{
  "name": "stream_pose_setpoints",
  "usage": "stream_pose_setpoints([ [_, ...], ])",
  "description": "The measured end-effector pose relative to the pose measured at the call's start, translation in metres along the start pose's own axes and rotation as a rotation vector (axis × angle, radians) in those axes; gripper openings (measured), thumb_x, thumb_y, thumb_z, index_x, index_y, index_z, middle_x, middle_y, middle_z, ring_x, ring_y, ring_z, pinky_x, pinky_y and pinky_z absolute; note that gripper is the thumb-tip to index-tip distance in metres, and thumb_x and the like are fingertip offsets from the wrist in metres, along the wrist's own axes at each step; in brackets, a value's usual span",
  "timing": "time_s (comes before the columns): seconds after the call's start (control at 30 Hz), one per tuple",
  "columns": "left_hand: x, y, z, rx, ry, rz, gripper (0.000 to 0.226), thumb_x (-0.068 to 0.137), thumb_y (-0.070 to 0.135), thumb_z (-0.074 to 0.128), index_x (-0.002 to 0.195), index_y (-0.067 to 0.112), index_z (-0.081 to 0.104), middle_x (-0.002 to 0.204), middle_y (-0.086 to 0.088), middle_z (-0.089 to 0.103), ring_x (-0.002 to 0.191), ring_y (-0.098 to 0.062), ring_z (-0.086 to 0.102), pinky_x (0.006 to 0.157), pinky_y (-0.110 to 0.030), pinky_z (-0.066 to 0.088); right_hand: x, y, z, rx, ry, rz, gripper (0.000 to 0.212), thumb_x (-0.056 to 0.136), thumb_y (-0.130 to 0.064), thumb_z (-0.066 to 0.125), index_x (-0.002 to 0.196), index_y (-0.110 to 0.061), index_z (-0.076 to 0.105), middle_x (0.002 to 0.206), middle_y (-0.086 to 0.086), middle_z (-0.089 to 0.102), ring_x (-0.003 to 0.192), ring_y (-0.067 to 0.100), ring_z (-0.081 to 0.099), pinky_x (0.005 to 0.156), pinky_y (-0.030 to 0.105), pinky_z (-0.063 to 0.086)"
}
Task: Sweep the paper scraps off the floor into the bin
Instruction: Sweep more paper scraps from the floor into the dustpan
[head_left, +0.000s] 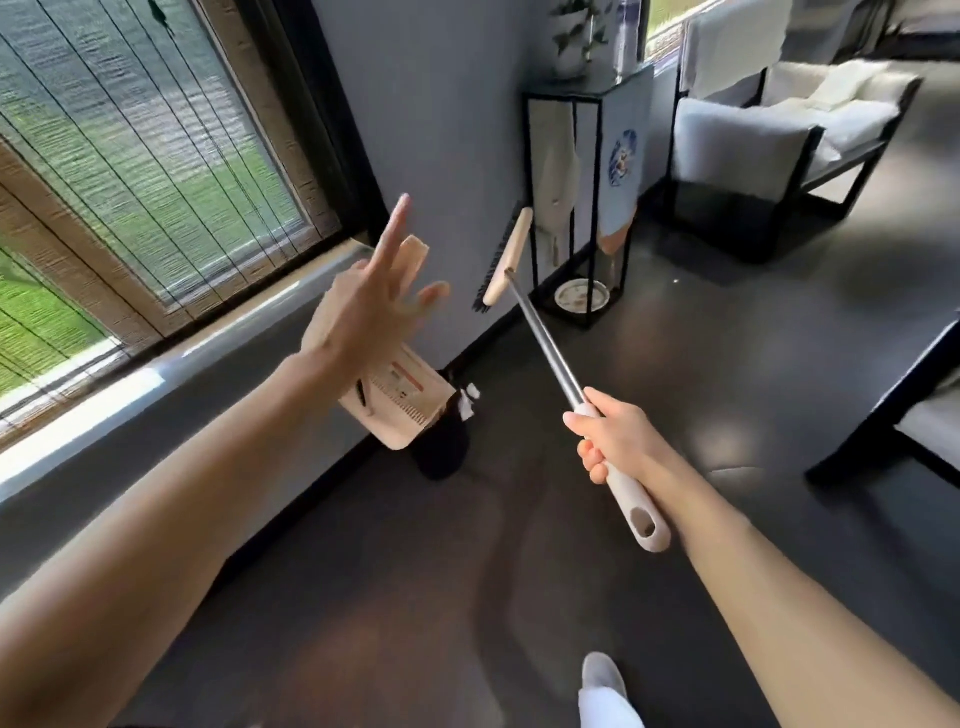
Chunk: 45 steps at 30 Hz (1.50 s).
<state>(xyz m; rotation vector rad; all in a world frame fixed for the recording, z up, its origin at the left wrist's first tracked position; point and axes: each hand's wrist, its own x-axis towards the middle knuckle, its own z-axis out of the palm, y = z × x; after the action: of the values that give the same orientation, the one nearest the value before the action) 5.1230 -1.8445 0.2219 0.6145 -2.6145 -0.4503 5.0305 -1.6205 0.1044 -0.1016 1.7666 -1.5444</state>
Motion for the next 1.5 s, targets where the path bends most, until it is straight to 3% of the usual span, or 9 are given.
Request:
stream_pose_setpoints([
  [0.1,-0.027,-0.001,0.017,-0.03,-0.108,0.093,0.085,0.093,0.019,0.058,0.144,0.055,0.0,0.132,-0.013,0.054,0.107,-0.032,0.058,0.094,-0.048,0.048,-0.034,0.024,0.002,0.051,0.055,0.008,0.064,0.095,-0.01,0.057,0.151,-0.022,0.029,0.059,0.002,0.039,0.036,0.006,0.033,0.034,0.017,0.03],
  [0.33,-0.115,0.026,0.087,-0.196,-0.303,0.076,0.065,0.097,0.018,0.05,0.148,0.043,0.019,0.132,-0.004,0.058,0.111,-0.027,0.059,0.095,-0.038,0.046,-0.143,0.106,-0.017,0.155,0.255,0.108,0.066,0.094,-0.006,0.058,0.151,-0.023,0.029,0.056,0.003,0.037,0.036,0.007,0.032,0.033,0.017,0.029],
  [0.6,-0.216,0.167,0.174,-0.396,-0.643,0.209,0.065,0.096,0.015,0.052,0.15,0.034,0.021,0.129,-0.002,0.06,0.071,-0.016,0.06,0.054,-0.008,0.038,-0.26,0.214,-0.094,0.282,0.541,0.221,0.057,0.091,-0.006,0.062,0.141,-0.001,0.036,0.052,0.003,0.035,0.037,0.009,0.03,0.034,0.017,0.027],
  [0.7,-0.26,0.241,0.2,-0.434,-0.788,0.316,0.067,0.095,0.012,0.051,0.15,0.037,0.02,0.117,-0.006,0.064,0.066,-0.019,0.057,0.051,-0.016,0.036,-0.307,0.252,-0.133,0.374,0.652,0.244,0.058,0.09,-0.005,0.063,0.138,0.005,0.032,0.053,0.004,0.035,0.039,0.012,0.029,0.034,0.017,0.027],
  [0.8,-0.306,0.316,0.228,-0.448,-0.917,0.439,0.068,0.096,0.01,0.046,0.15,0.037,0.017,0.128,-0.001,0.059,0.085,-0.026,0.062,0.057,-0.014,0.037,-0.352,0.286,-0.182,0.451,0.756,0.274,0.061,0.09,-0.007,0.065,0.141,0.002,0.033,0.051,0.004,0.037,0.041,0.013,0.03,0.035,0.019,0.028],
  [1.0,-0.376,0.459,0.265,-0.523,-1.073,0.473,0.071,0.092,0.009,0.045,0.149,0.041,0.018,0.135,-0.004,0.056,0.064,-0.011,0.055,0.05,-0.006,0.037,-0.439,0.334,-0.288,0.625,0.907,0.327,0.077,0.087,-0.003,0.066,0.151,-0.013,0.024,0.052,0.003,0.038,0.04,0.009,0.032,0.037,0.021,0.03],
  [1.27,-0.401,0.623,0.326,-0.585,-1.071,0.489,0.067,0.096,0.01,0.046,0.15,0.039,0.019,0.146,0.009,0.043,0.101,-0.005,0.051,0.075,-0.012,0.036,-0.485,0.351,-0.455,0.76,1.04,0.292,0.066,0.089,0.001,0.063,0.145,-0.016,0.033,0.057,0.005,0.038,0.045,0.01,0.032,0.036,0.019,0.03],
  [1.37,-0.398,0.69,0.367,-0.584,-1.051,0.498,0.068,0.096,0.011,0.048,0.15,0.04,0.019,0.144,0.006,0.046,0.112,-0.016,0.057,0.087,-0.022,0.043,-0.488,0.352,-0.537,0.791,1.056,0.268,0.073,0.089,0.002,0.062,0.149,-0.021,0.028,0.056,0.003,0.037,0.04,0.007,0.032,0.034,0.016,0.029],
  [1.5,-0.387,0.793,0.427,-0.592,-1.067,0.503,0.071,0.094,0.009,0.045,0.149,0.043,0.016,0.13,0.004,0.058,0.075,-0.011,0.06,0.066,-0.017,0.046,-0.491,0.342,-0.657,0.807,1.068,0.255,0.075,0.09,0.003,0.06,0.152,-0.021,0.025,0.06,0.004,0.038,0.034,0.004,0.031,0.032,0.014,0.028],
])
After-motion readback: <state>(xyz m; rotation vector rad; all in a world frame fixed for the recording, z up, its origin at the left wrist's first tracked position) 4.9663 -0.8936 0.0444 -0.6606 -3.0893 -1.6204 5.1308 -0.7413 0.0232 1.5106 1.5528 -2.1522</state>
